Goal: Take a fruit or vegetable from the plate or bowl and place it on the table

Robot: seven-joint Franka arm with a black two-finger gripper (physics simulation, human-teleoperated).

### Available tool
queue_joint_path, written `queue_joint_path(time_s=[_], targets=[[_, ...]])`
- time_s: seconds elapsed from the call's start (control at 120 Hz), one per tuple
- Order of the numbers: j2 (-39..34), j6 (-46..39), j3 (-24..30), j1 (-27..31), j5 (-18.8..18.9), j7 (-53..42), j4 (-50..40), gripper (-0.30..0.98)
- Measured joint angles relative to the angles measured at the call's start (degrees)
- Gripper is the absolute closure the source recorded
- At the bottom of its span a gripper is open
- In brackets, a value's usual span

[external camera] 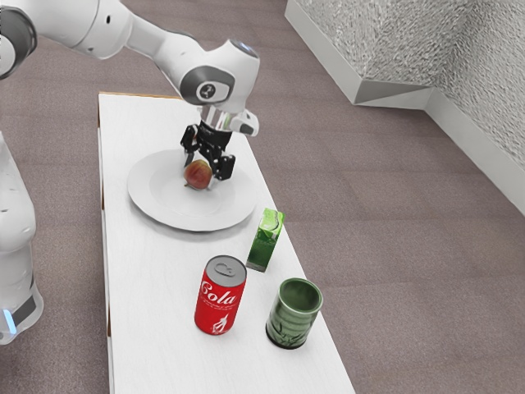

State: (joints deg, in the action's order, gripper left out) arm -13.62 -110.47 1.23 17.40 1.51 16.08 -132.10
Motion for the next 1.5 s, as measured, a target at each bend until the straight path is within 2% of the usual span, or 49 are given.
queue_joint_path(time_s=[0.367, 0.567, 0.683, 0.8, 1.033, 1.108, 1.225, 1.408, 1.5], targets=[[0.4, -0.7, 0.0, -0.1, -0.2, -0.3, -0.4, 0.0], [0.8, -0.9, -0.1, -0.7, 0.0, -0.3, -0.5, 0.35], [0.9, -1.1, -0.1, -0.8, 0.3, -0.1, -0.4, 0.34], [0.6, -1.2, -0.2, -0.8, 0.6, -0.1, 0.2, 0.38], [-1.2, -0.5, -2.1, 0.1, 1.8, -0.8, 5.6, 0.42], [-1.8, 0.5, -4.6, 0.8, 3.4, -1.2, 8.5, 0.44], [-2.3, 1.8, -9.8, 1.0, 5.7, -2.3, 10.1, 0.54], [-2.7, 2.7, -18.8, 1.0, 8.0, -4.9, 10.2, 0.56], [-2.5, 2.9, -22.0, 0.9, 8.4, -6.4, 9.4, 0.53]])
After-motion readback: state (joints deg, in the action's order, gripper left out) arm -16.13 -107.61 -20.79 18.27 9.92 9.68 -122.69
